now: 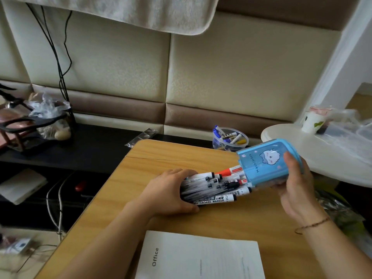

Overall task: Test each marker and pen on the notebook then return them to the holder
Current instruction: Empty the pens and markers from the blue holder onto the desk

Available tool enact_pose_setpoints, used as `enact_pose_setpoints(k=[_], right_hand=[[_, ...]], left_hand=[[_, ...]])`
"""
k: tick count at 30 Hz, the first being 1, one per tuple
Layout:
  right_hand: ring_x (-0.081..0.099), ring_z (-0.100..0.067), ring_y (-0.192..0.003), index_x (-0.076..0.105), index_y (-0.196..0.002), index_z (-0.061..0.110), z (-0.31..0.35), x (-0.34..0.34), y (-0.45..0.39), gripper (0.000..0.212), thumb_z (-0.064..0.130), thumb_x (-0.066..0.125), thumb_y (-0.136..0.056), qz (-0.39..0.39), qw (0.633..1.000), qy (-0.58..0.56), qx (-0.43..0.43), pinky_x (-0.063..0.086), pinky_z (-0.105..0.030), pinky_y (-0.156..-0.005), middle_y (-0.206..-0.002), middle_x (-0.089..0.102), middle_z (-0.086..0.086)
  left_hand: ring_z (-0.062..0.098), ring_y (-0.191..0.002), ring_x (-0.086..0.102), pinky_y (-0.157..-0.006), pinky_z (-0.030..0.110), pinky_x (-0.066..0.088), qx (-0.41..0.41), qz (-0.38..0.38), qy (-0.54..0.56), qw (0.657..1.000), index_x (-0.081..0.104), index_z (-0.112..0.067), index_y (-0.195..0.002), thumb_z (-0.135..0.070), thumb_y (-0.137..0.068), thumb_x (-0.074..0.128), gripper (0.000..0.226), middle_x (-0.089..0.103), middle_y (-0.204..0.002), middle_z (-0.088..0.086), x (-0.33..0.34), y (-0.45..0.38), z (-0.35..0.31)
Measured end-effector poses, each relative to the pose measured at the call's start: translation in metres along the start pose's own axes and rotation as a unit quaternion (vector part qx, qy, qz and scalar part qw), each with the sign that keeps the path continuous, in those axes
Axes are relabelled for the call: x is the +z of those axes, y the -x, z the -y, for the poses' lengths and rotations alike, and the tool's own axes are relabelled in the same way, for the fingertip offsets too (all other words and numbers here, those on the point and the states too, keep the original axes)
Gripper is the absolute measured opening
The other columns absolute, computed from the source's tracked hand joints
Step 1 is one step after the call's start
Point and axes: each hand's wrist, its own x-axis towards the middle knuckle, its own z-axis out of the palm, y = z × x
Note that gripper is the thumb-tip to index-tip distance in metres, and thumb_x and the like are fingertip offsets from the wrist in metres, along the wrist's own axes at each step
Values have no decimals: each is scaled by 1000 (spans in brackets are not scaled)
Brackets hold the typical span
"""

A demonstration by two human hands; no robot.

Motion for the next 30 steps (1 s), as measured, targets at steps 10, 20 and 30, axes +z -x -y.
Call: enact_pose_setpoints(k=[10, 20, 30], right_hand=[[65, -20, -106, 60, -116, 36, -1, -41, -3, 81, 75, 75, -46, -27, 999, 22, 7, 55, -38, -77, -115, 66, -3], [63, -27, -112, 58, -127, 25, 2, -72, -7, 92, 73, 75, -50, -38, 998, 24, 34, 55, -47, -84, -121, 66, -7], [62, -27, -113, 53, -133, 26, 4, -92, -1, 71, 61, 65, -72, -46, 998, -30, 25, 56, -48, -85, -127, 62, -9]], left_hand=[[5, -114, 42, -96, 27, 40, 6, 58, -51, 997, 24, -44, -145, -69, -68, 69, 93, 47, -131, -20, -6, 0, -8], [12, -138, 26, -118, 42, 12, -9, 118, -95, 988, 7, -48, -148, -86, -58, 59, 111, 28, -152, -19, -5, -3, -18], [20, -139, 32, -113, 48, 27, -10, 156, -81, 984, 21, -42, -149, -94, -67, 28, 97, 32, -153, -11, 0, -36, -51]])
